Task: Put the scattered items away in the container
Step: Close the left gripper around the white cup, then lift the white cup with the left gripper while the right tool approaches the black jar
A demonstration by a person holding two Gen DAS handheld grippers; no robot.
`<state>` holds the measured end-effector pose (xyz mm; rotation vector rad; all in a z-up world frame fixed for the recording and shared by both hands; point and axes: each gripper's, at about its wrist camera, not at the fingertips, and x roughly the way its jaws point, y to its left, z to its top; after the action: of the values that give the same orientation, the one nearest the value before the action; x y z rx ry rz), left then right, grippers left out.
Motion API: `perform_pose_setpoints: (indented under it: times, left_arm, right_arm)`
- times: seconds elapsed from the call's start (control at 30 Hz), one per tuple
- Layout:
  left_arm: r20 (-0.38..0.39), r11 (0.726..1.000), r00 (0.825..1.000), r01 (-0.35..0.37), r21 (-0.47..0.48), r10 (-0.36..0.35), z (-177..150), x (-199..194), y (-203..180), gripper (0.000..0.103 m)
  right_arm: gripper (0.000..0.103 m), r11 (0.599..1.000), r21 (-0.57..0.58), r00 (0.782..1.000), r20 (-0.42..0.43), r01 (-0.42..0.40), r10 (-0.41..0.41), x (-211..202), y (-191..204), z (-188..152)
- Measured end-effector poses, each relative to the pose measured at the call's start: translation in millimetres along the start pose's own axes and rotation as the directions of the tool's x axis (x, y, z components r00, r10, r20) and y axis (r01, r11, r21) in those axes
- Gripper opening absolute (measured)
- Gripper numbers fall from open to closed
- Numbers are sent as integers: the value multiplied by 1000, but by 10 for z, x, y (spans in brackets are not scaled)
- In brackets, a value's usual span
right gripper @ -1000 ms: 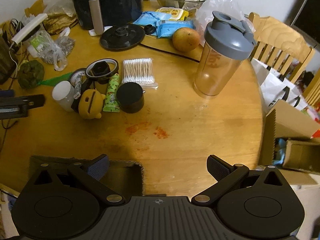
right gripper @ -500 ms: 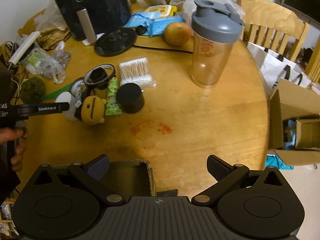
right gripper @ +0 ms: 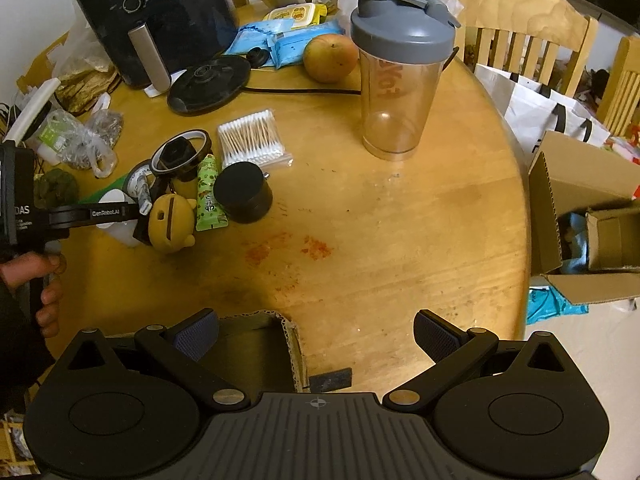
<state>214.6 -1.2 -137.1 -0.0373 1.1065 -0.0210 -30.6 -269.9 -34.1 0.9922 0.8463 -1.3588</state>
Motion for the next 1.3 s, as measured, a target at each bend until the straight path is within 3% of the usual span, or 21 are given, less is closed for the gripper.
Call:
perform_pose_setpoints:
  times: [0.13, 0.43, 0.83, 1.07, 1.3]
  left_arm:
    - [24, 1000, 999, -28, -6, 28, -12, -80, 17, 53]
    - [30, 996, 995, -92, -11, 92, -15, -507, -16, 53]
    - [5, 983, 987, -160, -93, 161, -141, -1127, -143, 53]
    - [26, 977, 984, -171, -130, 176, -242, -1422, -217, 53]
    - [50, 977, 988, -136, -164, 146, -375, -1575, -252, 53]
  right_arm:
    - [103, 1000, 14, 1000, 7, -20, 20, -17, -35, -10]
    - [103, 1000, 0, 1000, -5, 22, -22, 12, -69, 1]
    - [103, 996, -71, 998, 19, -52, 53, -101, 14, 29]
    - [103, 988, -143, 997, 25, -62, 66, -144, 128, 39]
    - [103, 975, -222, 999, 39, 7, 1, -227, 313, 126]
